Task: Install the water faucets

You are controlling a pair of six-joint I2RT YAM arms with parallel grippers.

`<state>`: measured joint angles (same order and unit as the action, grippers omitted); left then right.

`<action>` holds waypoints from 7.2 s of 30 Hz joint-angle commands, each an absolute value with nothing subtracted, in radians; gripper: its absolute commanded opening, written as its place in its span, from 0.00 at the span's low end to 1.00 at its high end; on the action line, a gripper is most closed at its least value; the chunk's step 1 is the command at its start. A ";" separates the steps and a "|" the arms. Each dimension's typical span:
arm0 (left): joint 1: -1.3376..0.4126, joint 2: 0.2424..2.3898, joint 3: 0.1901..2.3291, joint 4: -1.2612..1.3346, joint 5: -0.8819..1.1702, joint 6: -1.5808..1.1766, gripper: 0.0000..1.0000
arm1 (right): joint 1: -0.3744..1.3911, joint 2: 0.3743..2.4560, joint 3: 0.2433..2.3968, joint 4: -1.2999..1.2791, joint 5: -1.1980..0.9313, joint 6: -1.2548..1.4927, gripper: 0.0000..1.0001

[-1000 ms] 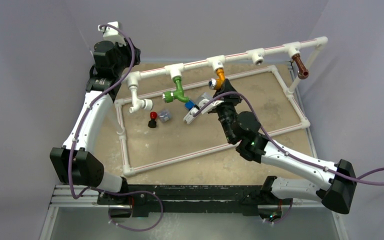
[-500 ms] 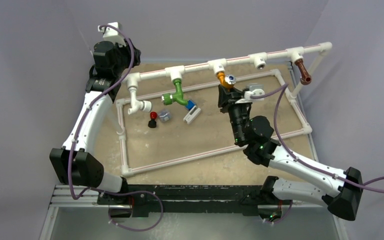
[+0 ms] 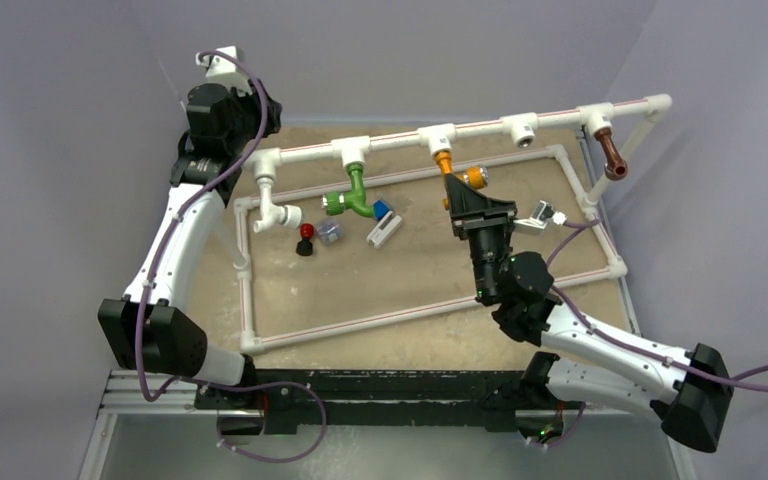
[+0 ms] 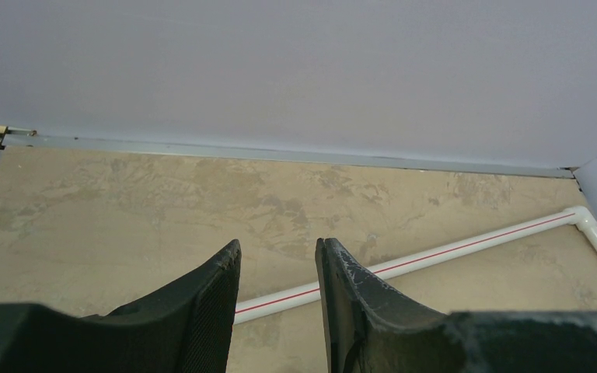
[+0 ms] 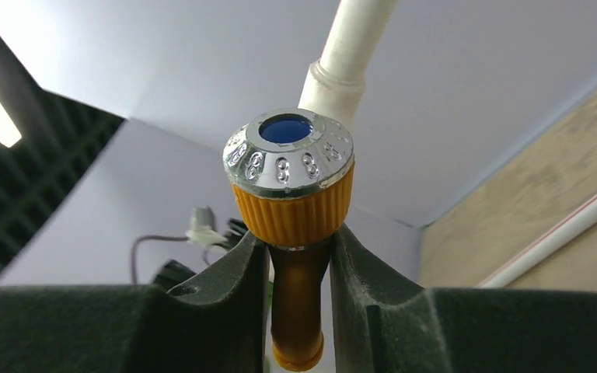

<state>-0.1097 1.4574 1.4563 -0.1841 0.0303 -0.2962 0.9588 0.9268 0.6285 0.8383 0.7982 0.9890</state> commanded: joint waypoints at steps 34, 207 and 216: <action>-0.092 1.549 1.370 -0.329 0.056 -0.305 0.40 | 0.947 0.660 0.685 0.265 0.719 1.233 0.79; -0.023 1.502 1.352 -0.291 0.194 -0.357 0.40 | 0.860 0.698 0.899 0.112 0.479 0.504 0.73; -0.024 1.506 1.354 -0.292 0.199 -0.359 0.40 | 0.861 0.741 1.021 0.023 0.298 -0.225 0.79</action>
<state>-0.0395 1.4315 1.4330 -0.1284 0.1692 -0.3492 0.8581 0.7235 0.9703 0.0669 0.4244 0.2558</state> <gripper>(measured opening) 0.396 0.772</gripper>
